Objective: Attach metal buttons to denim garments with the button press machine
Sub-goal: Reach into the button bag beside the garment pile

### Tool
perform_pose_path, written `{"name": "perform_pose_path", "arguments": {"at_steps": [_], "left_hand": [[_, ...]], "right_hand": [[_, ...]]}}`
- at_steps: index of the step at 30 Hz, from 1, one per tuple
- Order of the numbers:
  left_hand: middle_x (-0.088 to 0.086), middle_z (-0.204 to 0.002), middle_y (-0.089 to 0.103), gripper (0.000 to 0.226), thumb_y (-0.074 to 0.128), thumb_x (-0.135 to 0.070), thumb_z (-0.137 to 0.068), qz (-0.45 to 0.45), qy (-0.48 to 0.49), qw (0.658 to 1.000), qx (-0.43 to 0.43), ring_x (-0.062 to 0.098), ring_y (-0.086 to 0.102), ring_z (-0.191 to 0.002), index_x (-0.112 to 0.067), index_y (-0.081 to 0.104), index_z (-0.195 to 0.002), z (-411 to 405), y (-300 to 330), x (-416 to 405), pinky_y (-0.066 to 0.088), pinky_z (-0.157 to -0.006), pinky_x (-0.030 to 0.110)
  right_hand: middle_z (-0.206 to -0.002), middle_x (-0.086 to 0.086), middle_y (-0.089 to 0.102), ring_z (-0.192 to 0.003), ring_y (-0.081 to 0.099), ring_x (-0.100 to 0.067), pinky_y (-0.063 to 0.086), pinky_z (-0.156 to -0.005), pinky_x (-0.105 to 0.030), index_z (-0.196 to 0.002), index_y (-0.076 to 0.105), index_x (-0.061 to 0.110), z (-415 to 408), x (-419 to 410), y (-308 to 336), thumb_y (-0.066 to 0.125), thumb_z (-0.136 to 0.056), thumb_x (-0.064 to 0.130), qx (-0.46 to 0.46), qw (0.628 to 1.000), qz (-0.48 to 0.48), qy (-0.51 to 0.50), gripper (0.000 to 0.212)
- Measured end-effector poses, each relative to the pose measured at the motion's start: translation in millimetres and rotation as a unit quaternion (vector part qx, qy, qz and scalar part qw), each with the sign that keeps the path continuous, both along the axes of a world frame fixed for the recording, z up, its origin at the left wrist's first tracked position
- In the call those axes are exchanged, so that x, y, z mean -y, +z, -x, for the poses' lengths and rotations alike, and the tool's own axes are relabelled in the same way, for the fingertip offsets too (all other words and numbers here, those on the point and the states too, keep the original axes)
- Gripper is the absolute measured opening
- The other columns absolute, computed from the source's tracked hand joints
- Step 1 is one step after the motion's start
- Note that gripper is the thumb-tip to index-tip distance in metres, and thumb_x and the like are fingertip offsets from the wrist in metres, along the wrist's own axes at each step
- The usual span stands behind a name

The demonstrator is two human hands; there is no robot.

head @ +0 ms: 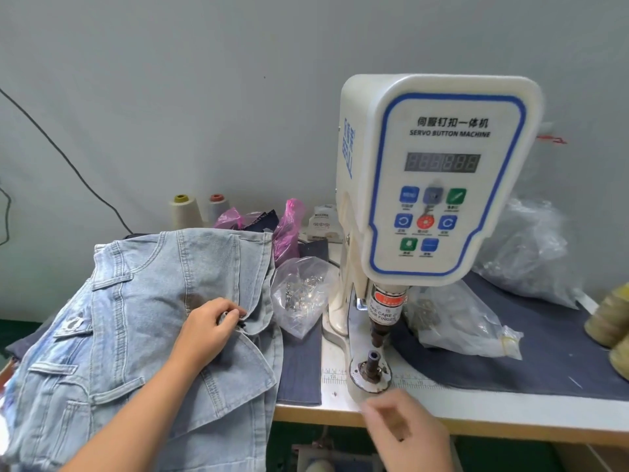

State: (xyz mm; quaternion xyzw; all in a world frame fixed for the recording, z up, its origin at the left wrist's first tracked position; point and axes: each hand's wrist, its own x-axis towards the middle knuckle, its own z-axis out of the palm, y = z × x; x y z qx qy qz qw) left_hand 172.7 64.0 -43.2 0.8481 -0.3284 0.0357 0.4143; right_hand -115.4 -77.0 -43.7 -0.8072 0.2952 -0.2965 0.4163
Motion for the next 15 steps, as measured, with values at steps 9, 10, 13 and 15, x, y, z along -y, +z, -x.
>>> {"name": "perform_pose_path", "arguments": {"at_steps": [9,10,13,15], "left_hand": [[-0.010,-0.086,0.070,0.019,0.059,-0.017,-0.087,0.004,-0.006,1.000,-0.003,0.012,0.064,-0.088,-0.028,0.070,-0.077,1.3,1.9,-1.8,0.046,-0.083,0.036],[-0.009,-0.086,0.070,0.017,0.058,-0.019,-0.087,0.005,-0.006,1.000,-0.005,0.012,0.064,-0.088,-0.027,0.070,-0.077,1.4,1.9,-1.4,0.046,-0.083,0.035],[-0.010,-0.086,0.070,0.019,0.061,-0.015,-0.088,0.004,-0.003,1.000,-0.002,0.011,0.063,-0.087,-0.027,0.070,-0.077,1.1,1.6,-1.5,0.045,-0.081,0.033],[-0.012,-0.085,0.070,0.028,0.061,-0.005,-0.090,0.003,-0.002,1.000,0.003,0.009,0.063,-0.087,-0.028,0.069,-0.076,0.0,0.9,-2.3,0.044,-0.079,0.032]], "right_hand": [[-0.072,0.011,0.068,-0.071,0.060,-0.003,0.049,-0.060,-0.017,-0.076,0.069,0.027,-15.1,57.2,8.0,0.070,-0.083,0.017,0.064,0.993,-0.103,0.006,0.012],[-0.073,0.012,0.068,-0.073,0.061,-0.003,0.048,-0.061,-0.014,-0.077,0.070,0.027,-17.8,59.1,7.8,0.071,-0.083,0.018,0.061,0.994,-0.090,0.017,0.011],[-0.072,0.012,0.067,-0.073,0.062,-0.004,0.045,-0.062,-0.007,-0.075,0.069,0.031,-24.3,62.1,9.8,0.074,-0.079,0.014,0.075,0.996,-0.033,0.046,0.019],[-0.072,0.014,0.065,-0.072,0.062,-0.005,0.044,-0.062,-0.006,-0.073,0.066,0.036,-25.9,62.3,10.2,0.075,-0.079,0.011,0.068,0.996,0.007,0.060,0.027]]}}
